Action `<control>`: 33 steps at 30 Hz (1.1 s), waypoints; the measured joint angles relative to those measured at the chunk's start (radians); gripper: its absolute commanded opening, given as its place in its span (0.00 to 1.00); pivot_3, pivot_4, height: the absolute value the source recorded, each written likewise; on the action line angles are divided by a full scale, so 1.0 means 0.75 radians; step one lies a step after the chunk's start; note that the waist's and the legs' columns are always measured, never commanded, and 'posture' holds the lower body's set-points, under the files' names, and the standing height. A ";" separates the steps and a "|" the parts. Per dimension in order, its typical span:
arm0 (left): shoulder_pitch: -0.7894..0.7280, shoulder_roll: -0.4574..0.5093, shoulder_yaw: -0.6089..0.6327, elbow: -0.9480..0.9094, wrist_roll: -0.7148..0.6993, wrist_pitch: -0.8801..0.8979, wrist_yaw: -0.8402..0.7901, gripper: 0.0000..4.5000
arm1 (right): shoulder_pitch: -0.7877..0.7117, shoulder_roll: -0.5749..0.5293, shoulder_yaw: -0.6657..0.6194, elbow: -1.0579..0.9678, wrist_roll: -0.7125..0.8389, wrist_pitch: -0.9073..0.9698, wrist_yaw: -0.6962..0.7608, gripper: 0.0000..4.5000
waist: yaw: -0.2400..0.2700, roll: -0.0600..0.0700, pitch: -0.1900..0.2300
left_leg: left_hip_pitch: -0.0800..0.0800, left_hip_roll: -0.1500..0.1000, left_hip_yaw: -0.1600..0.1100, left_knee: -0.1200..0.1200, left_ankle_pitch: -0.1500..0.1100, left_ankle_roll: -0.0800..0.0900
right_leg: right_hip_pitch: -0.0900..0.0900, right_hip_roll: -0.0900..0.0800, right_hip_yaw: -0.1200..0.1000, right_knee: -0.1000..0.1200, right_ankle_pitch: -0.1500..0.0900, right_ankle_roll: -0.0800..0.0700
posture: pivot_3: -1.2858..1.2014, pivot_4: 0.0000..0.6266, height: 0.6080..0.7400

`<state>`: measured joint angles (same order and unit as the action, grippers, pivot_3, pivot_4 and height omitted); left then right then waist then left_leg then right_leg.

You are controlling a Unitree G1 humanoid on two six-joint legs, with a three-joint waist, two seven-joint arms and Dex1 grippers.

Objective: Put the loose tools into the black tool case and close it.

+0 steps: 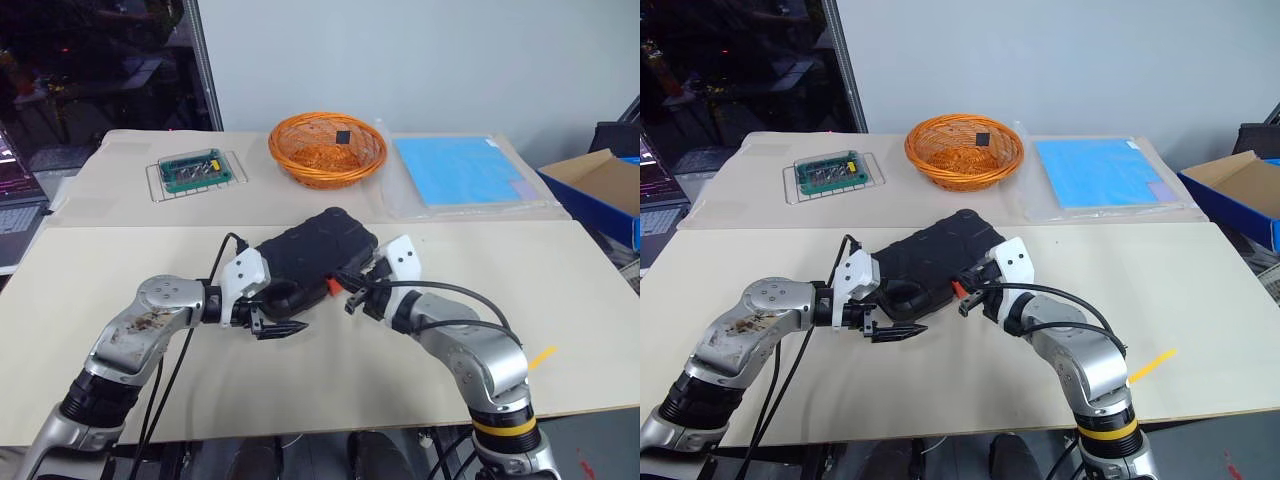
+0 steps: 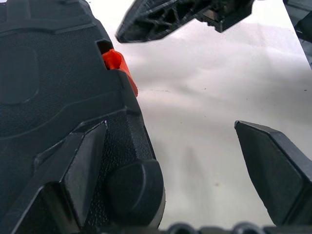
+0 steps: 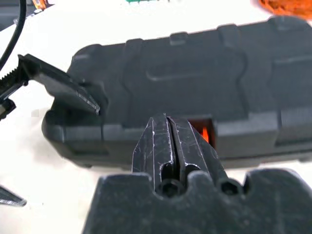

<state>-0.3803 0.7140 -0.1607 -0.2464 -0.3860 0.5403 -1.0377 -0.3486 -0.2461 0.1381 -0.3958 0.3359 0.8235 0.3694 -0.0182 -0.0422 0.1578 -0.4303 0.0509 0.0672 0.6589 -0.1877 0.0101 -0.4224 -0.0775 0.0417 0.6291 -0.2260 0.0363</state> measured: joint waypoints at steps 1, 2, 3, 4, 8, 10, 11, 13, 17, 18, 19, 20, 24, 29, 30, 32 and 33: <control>0.000 0.000 0.000 0.000 0.000 0.000 0.000 1.00 | 0.001 -0.003 0.011 0.034 -0.015 -0.019 0.000 0.02 | 0.000 0.000 0.000 | 0.000 0.000 0.000 0.000 0.000 0.000 | 0.000 0.000 0.000 0.000 0.000 0.000 | 0.52 0.24 1.00; 0.000 0.000 0.000 0.000 0.000 0.000 0.000 1.00 | 0.003 -0.002 0.018 0.059 -0.029 -0.048 0.001 0.02 | 0.000 0.000 0.000 | 0.000 0.000 0.000 0.000 0.000 0.000 | -0.001 0.000 0.000 0.000 0.000 0.000 | 0.52 0.24 1.00; 0.000 0.000 0.000 0.001 0.000 0.000 0.002 1.00 | 0.004 -0.006 0.031 0.080 -0.054 -0.088 0.004 0.02 | 0.000 0.001 -0.001 | 0.000 0.000 0.000 0.000 0.000 0.000 | 0.000 0.000 0.000 0.000 0.000 0.000 | 0.52 0.24 1.00; 0.000 -0.001 0.000 0.003 0.001 0.001 0.003 1.00 | 0.006 -0.009 0.048 0.100 -0.071 -0.128 0.009 0.02 | -0.001 0.001 -0.002 | 0.001 0.000 0.000 0.000 0.000 0.000 | 0.000 0.000 0.000 0.000 0.000 0.000 | 0.52 0.24 1.00; 0.001 -0.003 -0.001 0.009 0.002 0.003 0.009 1.00 | 0.014 -0.012 0.082 0.156 -0.125 -0.240 0.029 0.02 | -0.003 0.001 -0.004 | 0.003 0.001 0.000 0.000 0.000 0.000 | 0.002 0.000 0.000 0.001 -0.001 0.000 | 0.52 0.24 1.00; 0.003 -0.004 -0.002 0.015 0.008 0.003 0.013 1.00 | 0.014 -0.013 0.121 0.200 -0.172 -0.309 0.030 0.02 | -0.007 0.001 -0.007 | 0.008 0.001 0.000 0.000 0.000 0.000 | 0.004 0.000 0.000 0.001 -0.002 0.000 | 0.52 0.24 1.00; 0.004 -0.005 -0.002 0.018 0.010 0.004 0.015 1.00 | 0.014 -0.013 0.133 0.221 -0.194 -0.338 0.029 0.02 | -0.009 0.000 -0.008 | 0.009 0.001 0.000 0.000 0.000 0.000 | 0.004 0.000 0.000 0.000 -0.002 0.000 | 0.52 0.24 1.00; 0.005 -0.007 -0.003 0.027 0.012 0.004 0.020 1.00 | 0.014 -0.012 0.166 0.246 -0.235 -0.391 0.028 0.02 | -0.014 0.000 -0.010 | 0.012 0.002 0.000 0.000 -0.001 -0.001 | 0.003 0.000 0.000 0.000 -0.002 -0.001 | 0.52 0.24 1.00; 0.005 -0.013 -0.007 0.033 0.023 0.006 0.031 1.00 | 0.014 -0.014 0.226 0.284 -0.331 -0.479 0.028 0.02 | -0.028 0.000 -0.015 | 0.014 0.002 0.000 -0.001 -0.007 -0.011 | 0.003 0.000 0.000 0.000 -0.001 -0.001 | 0.52 0.24 1.00; 0.005 -0.013 -0.008 0.034 0.027 0.007 0.032 1.00 | 0.016 -0.014 0.233 0.289 -0.348 -0.493 0.029 0.02 | -0.030 0.000 -0.016 | 0.014 0.002 0.000 -0.001 -0.007 -0.011 | 0.004 0.000 0.000 0.000 -0.001 -0.001 | 0.52 0.24 1.00; 0.005 -0.013 -0.008 0.034 0.030 0.008 0.032 1.00 | 0.016 -0.016 0.244 0.291 -0.369 -0.504 0.030 0.02 | -0.031 0.000 -0.017 | 0.015 0.002 0.000 -0.001 -0.007 -0.011 | 0.004 0.000 0.000 0.000 -0.001 -0.002 | 0.52 0.24 1.00; 0.007 -0.013 -0.008 0.035 0.033 0.010 0.032 1.00 | 0.016 -0.022 0.263 0.293 -0.386 -0.512 0.033 0.02 | -0.031 0.000 -0.019 | 0.015 0.002 -0.001 -0.001 -0.007 -0.011 | 0.004 0.000 0.000 0.000 -0.001 -0.002 | 0.52 0.24 1.00; 0.008 -0.016 -0.013 0.038 0.041 0.012 0.033 1.00 | 0.014 -0.035 0.285 0.299 -0.432 -0.517 0.062 0.02 | -0.032 0.001 -0.027 | 0.016 0.003 -0.002 -0.001 -0.007 -0.012 | 0.004 -0.001 0.000 0.000 -0.002 -0.002 | 0.52 0.24 1.00; 0.009 -0.021 -0.015 0.055 0.042 0.011 0.034 1.00 | -0.004 -0.075 0.328 0.313 -0.487 -0.550 0.106 0.02 | -0.031 0.000 -0.036 | 0.021 0.002 -0.004 -0.007 -0.008 -0.013 | 0.005 -0.003 0.001 -0.001 -0.002 -0.003 | 0.52 0.24 1.00; 0.010 -0.022 -0.015 0.056 0.042 0.009 0.035 1.00 | -0.005 -0.075 0.329 0.319 -0.490 -0.560 0.108 0.02 | -0.031 0.000 -0.037 | 0.023 0.001 -0.004 -0.010 -0.008 -0.013 | 0.004 -0.004 0.001 -0.001 -0.003 -0.003 | 0.52 0.24 1.00; 0.016 -0.028 -0.014 0.057 0.043 0.001 0.039 1.00 | 0.002 -0.075 0.326 0.329 -0.498 -0.587 0.105 0.02 | -0.029 -0.001 -0.038 | 0.027 0.000 -0.003 -0.017 -0.008 -0.013 | 0.005 -0.007 0.001 -0.002 -0.003 -0.003 | 0.52 0.24 1.00; 0.022 -0.034 -0.013 0.057 0.043 -0.008 0.041 1.00 | 0.013 -0.075 0.321 0.329 -0.500 -0.605 0.100 0.02 | -0.029 -0.001 -0.038 | 0.028 0.000 -0.003 -0.018 -0.008 -0.013 | 0.005 -0.007 0.001 -0.002 -0.003 -0.003 | 0.52 0.24 1.00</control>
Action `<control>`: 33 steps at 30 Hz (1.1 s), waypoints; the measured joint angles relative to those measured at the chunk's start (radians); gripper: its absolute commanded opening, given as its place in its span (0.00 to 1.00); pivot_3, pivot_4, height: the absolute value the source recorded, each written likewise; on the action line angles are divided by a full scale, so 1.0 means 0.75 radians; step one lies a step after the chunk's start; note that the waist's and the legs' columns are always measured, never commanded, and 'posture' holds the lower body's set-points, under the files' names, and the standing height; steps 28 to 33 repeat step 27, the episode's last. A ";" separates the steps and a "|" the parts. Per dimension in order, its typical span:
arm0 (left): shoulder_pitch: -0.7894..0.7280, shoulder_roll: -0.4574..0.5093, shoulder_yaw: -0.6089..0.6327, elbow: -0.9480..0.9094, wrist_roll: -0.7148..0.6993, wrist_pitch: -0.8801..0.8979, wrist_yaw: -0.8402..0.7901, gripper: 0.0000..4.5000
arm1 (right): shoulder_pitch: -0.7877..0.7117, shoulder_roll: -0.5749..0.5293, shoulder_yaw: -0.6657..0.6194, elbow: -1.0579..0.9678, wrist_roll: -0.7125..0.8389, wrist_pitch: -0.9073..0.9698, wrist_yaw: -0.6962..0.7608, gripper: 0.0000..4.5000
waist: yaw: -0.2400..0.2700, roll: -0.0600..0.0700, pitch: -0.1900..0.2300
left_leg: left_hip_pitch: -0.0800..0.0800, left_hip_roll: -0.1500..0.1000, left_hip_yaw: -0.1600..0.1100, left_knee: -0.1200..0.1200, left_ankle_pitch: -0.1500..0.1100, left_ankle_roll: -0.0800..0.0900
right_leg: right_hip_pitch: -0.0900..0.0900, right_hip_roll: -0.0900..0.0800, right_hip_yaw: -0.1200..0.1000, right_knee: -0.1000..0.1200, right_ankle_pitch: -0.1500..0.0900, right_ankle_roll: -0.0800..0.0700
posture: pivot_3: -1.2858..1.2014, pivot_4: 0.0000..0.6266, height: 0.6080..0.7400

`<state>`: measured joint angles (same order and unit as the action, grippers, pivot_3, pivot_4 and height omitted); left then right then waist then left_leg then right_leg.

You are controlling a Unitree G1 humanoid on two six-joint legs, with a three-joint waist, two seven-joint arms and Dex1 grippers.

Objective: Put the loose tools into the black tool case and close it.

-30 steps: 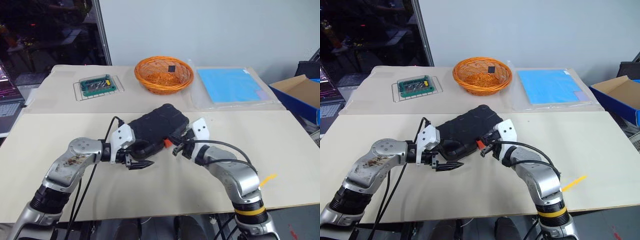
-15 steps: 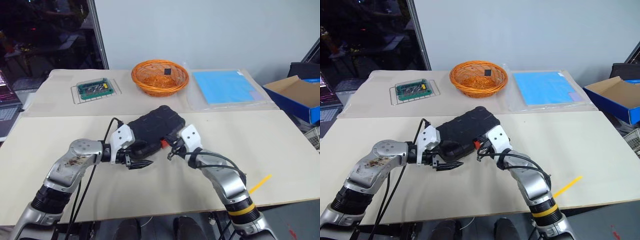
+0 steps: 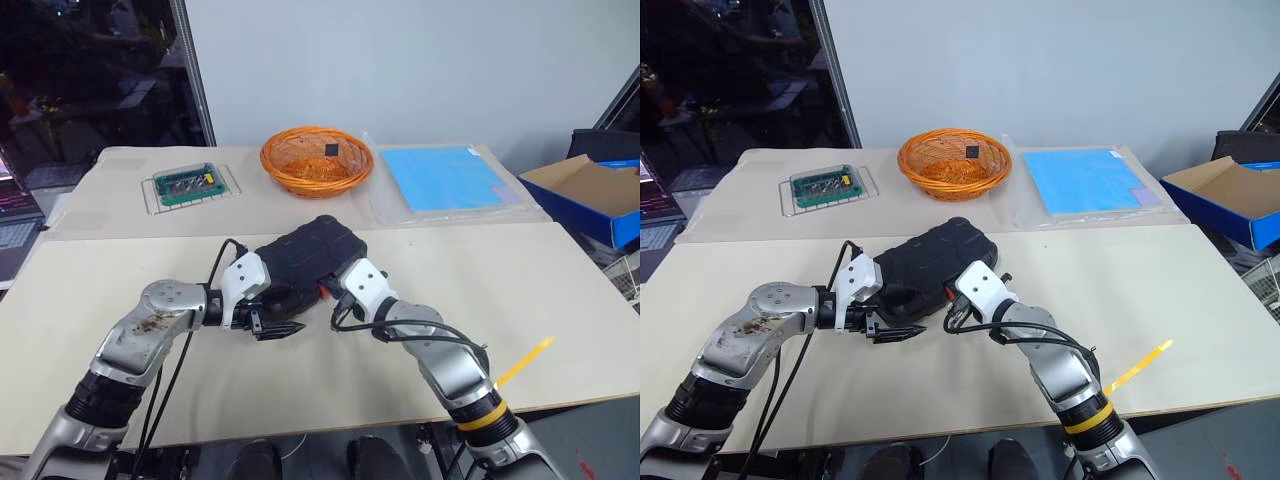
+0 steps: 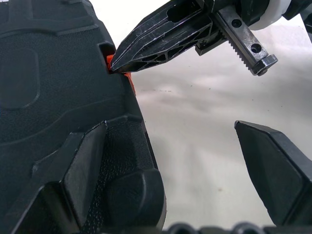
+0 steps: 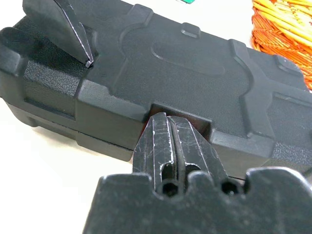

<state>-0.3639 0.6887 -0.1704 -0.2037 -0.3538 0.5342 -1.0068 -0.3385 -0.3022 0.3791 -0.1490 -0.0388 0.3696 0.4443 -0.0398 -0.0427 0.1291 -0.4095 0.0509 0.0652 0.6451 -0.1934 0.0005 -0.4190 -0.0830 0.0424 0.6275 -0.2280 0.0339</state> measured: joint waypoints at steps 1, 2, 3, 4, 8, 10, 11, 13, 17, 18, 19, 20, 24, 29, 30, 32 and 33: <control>0.015 -0.007 0.007 -0.002 -0.001 -0.019 0.004 1.00 | 0.015 0.000 -0.012 -0.003 0.000 -0.025 -0.012 0.02 | 0.001 0.000 0.000 | 0.000 0.000 0.000 -0.001 0.000 0.000 | 0.000 0.000 0.000 0.000 0.000 0.000 | 0.52 0.24 1.00; 0.025 -0.014 0.011 -0.003 -0.002 -0.034 0.005 1.00 | 0.029 0.000 -0.022 -0.012 0.000 -0.044 -0.018 0.02 | 0.003 0.000 0.000 | 0.000 0.000 0.000 -0.001 0.000 0.000 | 0.000 0.000 0.000 0.000 0.000 0.000 | 0.52 0.24 1.00; 0.036 -0.023 0.023 -0.008 -0.006 -0.046 0.008 1.00 | 0.055 0.002 -0.040 -0.035 0.010 -0.056 -0.019 0.02 | 0.005 0.000 0.000 | -0.001 0.000 0.000 -0.001 0.000 0.000 | -0.001 0.000 -0.001 0.000 0.000 0.000 | 0.52 0.24 1.00; 0.054 -0.051 0.055 -0.020 -0.030 -0.045 0.023 1.00 | 0.100 0.015 -0.085 -0.074 0.055 -0.068 -0.012 0.02 | 0.008 0.001 0.001 | -0.003 0.001 0.000 -0.001 0.000 0.000 | -0.002 0.000 -0.001 0.000 0.000 0.000 | 0.52 0.24 1.00; 0.162 -0.109 0.212 -0.095 -0.221 -0.008 0.034 1.00 | 0.294 -0.053 -0.301 -0.407 0.326 0.076 0.072 0.17 | 0.021 0.003 0.014 | -0.023 -0.001 0.002 -0.001 0.008 0.012 | -0.011 -0.002 0.000 -0.001 0.005 0.004 | 0.52 0.24 1.00; 0.203 -0.067 0.301 -0.181 -0.322 0.056 0.029 1.00 | 0.373 -0.219 -0.412 -0.620 0.418 0.166 0.152 0.32 | 0.027 0.003 0.017 | -0.027 -0.002 0.001 -0.001 0.004 0.011 | -0.011 -0.002 -0.001 -0.005 0.004 0.008 | 0.52 0.24 1.00; 0.229 -0.050 0.341 -0.212 -0.358 0.074 0.027 1.00 | 0.417 -0.275 -0.458 -0.690 0.456 0.196 0.183 0.40 | 0.032 0.003 0.017 | -0.026 -0.003 0.001 -0.001 0.001 0.010 | -0.010 -0.002 -0.002 -0.005 0.002 0.008 | 0.52 0.24 1.00; 0.309 -0.011 0.426 -0.279 -0.431 0.124 0.034 1.00 | 0.576 -0.384 -0.597 -0.828 0.581 0.286 0.262 0.56 | 0.037 0.003 0.018 | -0.026 -0.003 0.001 -0.001 -0.004 0.007 | -0.009 -0.002 -0.004 -0.004 -0.005 0.006 | 0.52 0.24 1.00; 0.563 0.086 0.594 -0.364 -0.489 0.172 0.040 1.00 | 0.889 -0.564 -1.034 -0.944 0.774 0.379 0.439 0.87 | 0.037 0.001 0.022 | -0.021 -0.002 0.001 -0.001 -0.008 0.005 | -0.006 -0.001 -0.004 -0.004 -0.010 0.005 | 0.52 0.24 1.00; 0.608 0.102 0.629 -0.374 -0.498 0.171 0.032 1.00 | 0.934 -0.579 -1.114 -0.949 0.800 0.380 0.469 0.97 | 0.036 -0.001 0.023 | -0.020 -0.002 0.001 -0.001 -0.008 0.005 | -0.005 0.000 -0.004 -0.004 -0.011 0.005 | 0.52 0.24 1.00; 0.667 0.120 0.669 -0.391 -0.504 0.169 0.021 1.00 | 0.986 -0.590 -1.193 -0.957 0.819 0.377 0.503 0.99 | 0.036 -0.002 0.024 | -0.019 -0.001 0.001 -0.001 -0.008 0.005 | -0.005 0.000 -0.004 -0.004 -0.018 0.004 | 0.52 0.24 1.00; 0.702 0.129 0.692 -0.395 -0.506 0.168 0.015 1.00 | 1.015 -0.595 -1.236 -0.960 0.822 0.375 0.524 0.99 | 0.037 -0.003 0.024 | -0.018 -0.001 0.001 -0.001 -0.008 0.005 | -0.004 0.001 -0.004 -0.004 -0.020 0.003 | 0.52 0.24 1.00; 0.875 0.149 0.806 -0.407 -0.495 0.150 -0.010 1.00 | 1.139 -0.598 -1.433 -0.956 0.867 0.335 0.631 0.99 | 0.039 -0.003 0.027 | -0.013 0.000 -0.001 -0.001 -0.014 -0.006 | -0.005 -0.002 -0.004 -0.004 -0.019 0.001 | 0.52 0.24 1.00; 0.881 0.149 0.831 -0.408 -0.499 0.132 -0.012 1.00 | 1.140 -0.598 -1.456 -0.950 0.868 0.306 0.649 0.99 | 0.039 -0.005 0.029 | -0.008 -0.001 -0.002 -0.001 -0.015 -0.008 | -0.005 -0.008 -0.006 -0.005 -0.019 0.001 | 0.52 0.24 1.00; 0.881 0.149 0.831 -0.408 -0.499 0.132 -0.012 1.00 | 1.140 -0.598 -1.456 -0.950 0.868 0.306 0.649 0.99 | 0.039 -0.005 0.029 | -0.008 -0.001 -0.002 -0.001 -0.015 -0.008 | -0.005 -0.008 -0.006 -0.005 -0.019 0.001 | 0.52 0.24 1.00; 0.881 0.149 0.831 -0.408 -0.499 0.132 -0.012 1.00 | 1.140 -0.598 -1.456 -0.950 0.868 0.306 0.649 0.99 | 0.039 -0.005 0.029 | -0.008 -0.001 -0.002 -0.001 -0.015 -0.008 | -0.005 -0.008 -0.006 -0.005 -0.019 0.001 | 0.52 0.24 1.00; 0.881 0.149 0.831 -0.408 -0.499 0.132 -0.012 1.00 | 1.140 -0.598 -1.456 -0.950 0.868 0.306 0.649 0.99 | 0.039 -0.005 0.029 | -0.008 -0.001 -0.002 -0.001 -0.015 -0.008 | -0.005 -0.008 -0.006 -0.005 -0.019 0.001 | 0.52 0.24 1.00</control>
